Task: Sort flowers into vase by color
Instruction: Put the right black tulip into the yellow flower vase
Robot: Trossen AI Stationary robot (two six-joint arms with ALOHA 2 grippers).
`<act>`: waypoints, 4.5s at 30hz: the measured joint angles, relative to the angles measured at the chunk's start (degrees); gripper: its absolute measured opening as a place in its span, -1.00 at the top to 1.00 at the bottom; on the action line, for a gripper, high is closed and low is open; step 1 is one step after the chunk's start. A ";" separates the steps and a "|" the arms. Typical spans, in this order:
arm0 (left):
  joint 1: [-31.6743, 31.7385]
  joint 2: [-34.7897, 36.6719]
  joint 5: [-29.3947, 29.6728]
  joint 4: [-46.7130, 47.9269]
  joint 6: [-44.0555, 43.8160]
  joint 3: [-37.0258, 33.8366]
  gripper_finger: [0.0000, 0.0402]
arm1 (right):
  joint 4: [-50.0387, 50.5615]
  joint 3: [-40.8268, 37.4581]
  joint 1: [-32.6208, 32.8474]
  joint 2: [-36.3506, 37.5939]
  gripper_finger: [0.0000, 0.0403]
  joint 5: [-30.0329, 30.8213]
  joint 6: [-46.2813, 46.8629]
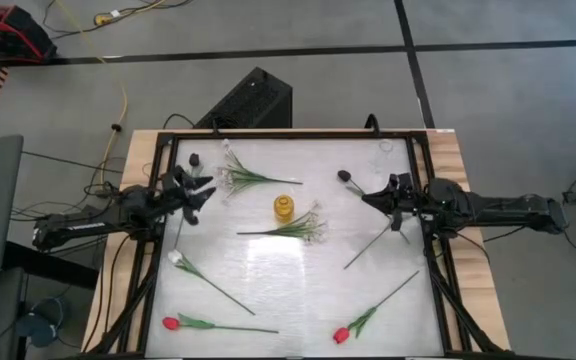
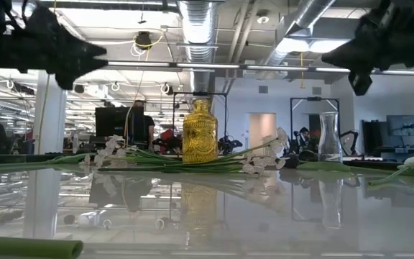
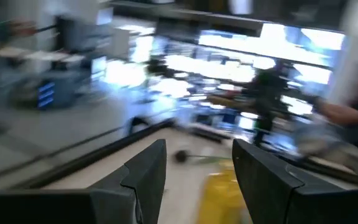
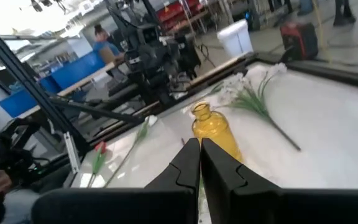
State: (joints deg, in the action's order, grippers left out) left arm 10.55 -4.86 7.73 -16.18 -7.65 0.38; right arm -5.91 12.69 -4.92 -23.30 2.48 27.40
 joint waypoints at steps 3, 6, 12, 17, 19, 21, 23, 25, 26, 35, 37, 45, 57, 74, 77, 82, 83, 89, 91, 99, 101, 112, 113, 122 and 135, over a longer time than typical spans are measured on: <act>-0.02 0.00 -5.68 -0.42 2.32 0.00 0.14 | 0.06 4.15 0.89 -6.71 0.78 0.07 0.02; 0.00 0.00 -6.21 0.40 3.80 0.00 0.14 | 1.47 9.01 1.66 -13.26 0.78 0.05 0.04; 0.00 0.00 -10.47 3.16 4.10 0.02 0.14 | 24.83 21.39 3.11 -24.39 0.78 -0.38 0.96; -0.02 -0.01 -13.55 4.18 3.03 0.02 0.14 | 38.67 29.41 1.57 -33.39 0.78 0.24 4.92; 0.00 0.00 -13.54 4.41 2.90 0.02 0.14 | 40.66 31.41 0.57 -36.47 0.78 0.27 1.69; -0.02 0.00 -13.56 5.07 2.21 0.02 0.14 | 41.02 32.38 -0.19 -39.28 0.78 0.28 -4.84; -0.01 -0.01 -13.56 5.57 0.90 0.02 0.14 | 40.64 32.84 -0.52 -42.00 0.78 0.44 -6.92; 0.00 0.00 -13.69 6.32 -1.17 0.02 0.14 | 40.66 33.09 -0.87 -44.75 0.78 0.47 -7.15; 0.00 0.00 -13.89 6.88 -1.75 0.02 0.14 | 40.90 33.11 -1.25 -45.95 0.78 0.46 -7.31; 0.00 -0.02 -14.54 8.26 -1.85 0.02 0.14 | 55.71 33.11 -8.81 -54.81 0.68 0.01 -0.24; -0.01 -0.02 -14.54 8.26 -1.54 0.02 0.14 | 58.02 33.11 -9.81 -55.79 0.60 1.58 0.37; -0.02 -0.02 -13.49 8.22 -1.43 0.02 0.14 | 58.38 32.94 -11.71 -57.72 0.26 5.65 -2.29; -0.01 -0.02 -13.34 9.42 -1.60 0.02 0.14 | 58.47 32.90 -12.40 -68.15 0.14 7.91 -8.78; -0.02 -0.01 -12.55 11.41 -0.38 0.02 0.14 | 50.08 36.72 -10.82 -61.65 0.90 0.04 -6.40; -0.01 0.00 -12.57 11.74 -0.43 0.02 0.14 | 39.95 37.29 -9.85 -58.03 0.92 0.46 -6.23; 0.00 0.00 -12.57 13.39 -0.50 0.02 0.14 | 24.05 37.29 -7.71 -53.09 0.92 4.48 -7.33; -0.01 0.00 -12.54 13.67 -0.52 0.02 0.14 | 20.87 37.29 -7.06 -52.47 0.92 5.66 -7.99; -0.01 -0.01 -11.93 13.68 -0.54 0.02 0.14 | 1.35 37.29 -2.85 -51.38 0.92 7.94 -13.35; 0.00 0.00 -11.76 13.66 -0.54 0.02 0.14 | -5.37 37.29 -1.47 -51.87 0.93 8.02 -15.60; 0.00 0.00 -11.09 13.72 -0.61 0.02 0.14 | -21.99 37.29 1.48 -53.70 0.93 12.00 -23.62; -0.02 0.00 -11.09 13.75 -0.65 0.02 0.14 | -23.06 37.29 1.57 -54.45 0.93 13.10 -24.36; -0.02 -0.02 -9.91 14.07 -1.41 0.02 0.14 | -28.58 37.70 0.12 -60.54 0.93 12.85 -22.92; 0.00 -0.02 -9.91 14.06 -1.41 0.02 0.14 | -28.91 37.73 0.14 -60.49 0.93 12.83 -22.93; -0.02 -0.02 -9.89 14.05 -1.04 0.02 0.14 | -26.78 37.79 1.39 -60.42 0.93 12.64 -22.27; -0.01 -0.01 -9.88 14.05 -1.72 0.01 0.14 | -21.02 37.79 3.43 -60.42 0.60 12.50 -18.56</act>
State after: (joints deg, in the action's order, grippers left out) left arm 10.54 -4.87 -2.14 -2.13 -9.37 0.39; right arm -26.93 50.48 -1.48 -83.72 14.98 8.83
